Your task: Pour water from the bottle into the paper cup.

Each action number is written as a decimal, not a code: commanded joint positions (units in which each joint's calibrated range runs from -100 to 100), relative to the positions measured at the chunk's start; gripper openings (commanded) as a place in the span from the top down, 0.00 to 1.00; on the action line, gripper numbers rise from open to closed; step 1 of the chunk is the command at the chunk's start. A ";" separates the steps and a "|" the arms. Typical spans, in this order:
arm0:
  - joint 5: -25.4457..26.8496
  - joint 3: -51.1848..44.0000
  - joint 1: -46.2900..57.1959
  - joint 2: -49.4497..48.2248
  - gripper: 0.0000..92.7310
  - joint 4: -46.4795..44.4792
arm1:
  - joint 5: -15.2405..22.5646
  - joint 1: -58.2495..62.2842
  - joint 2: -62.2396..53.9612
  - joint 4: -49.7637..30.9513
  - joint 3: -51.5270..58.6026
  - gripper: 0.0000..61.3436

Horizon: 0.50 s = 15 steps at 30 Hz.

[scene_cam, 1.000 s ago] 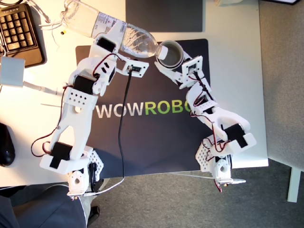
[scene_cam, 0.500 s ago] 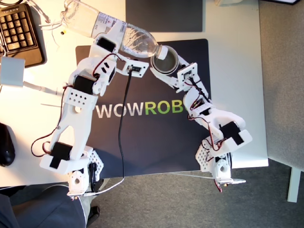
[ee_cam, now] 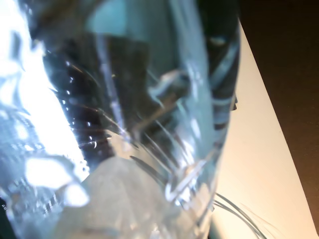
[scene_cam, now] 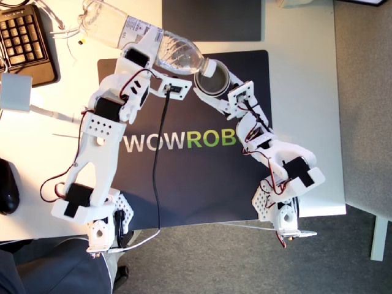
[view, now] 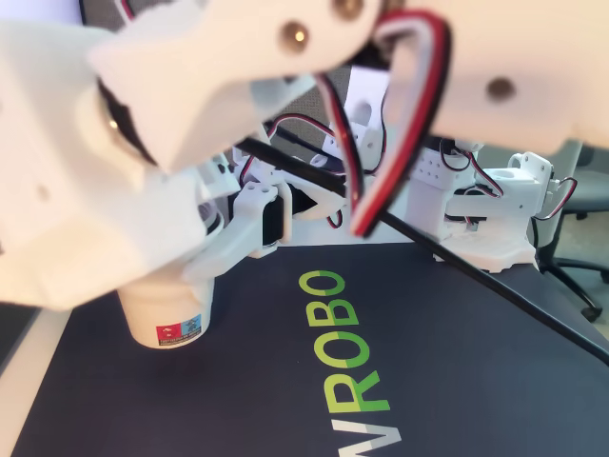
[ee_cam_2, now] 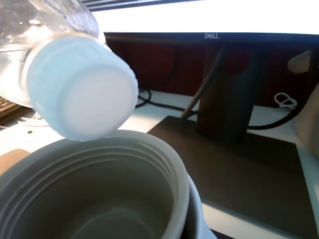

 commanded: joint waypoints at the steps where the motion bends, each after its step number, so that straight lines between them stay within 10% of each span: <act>1: -0.05 -9.01 -1.05 -9.66 1.00 0.03 | 1.32 -0.35 -1.39 1.86 -0.28 1.00; 15: -0.05 -8.56 -1.05 -10.00 1.00 0.11 | 1.76 -0.23 -1.74 2.51 -1.37 1.00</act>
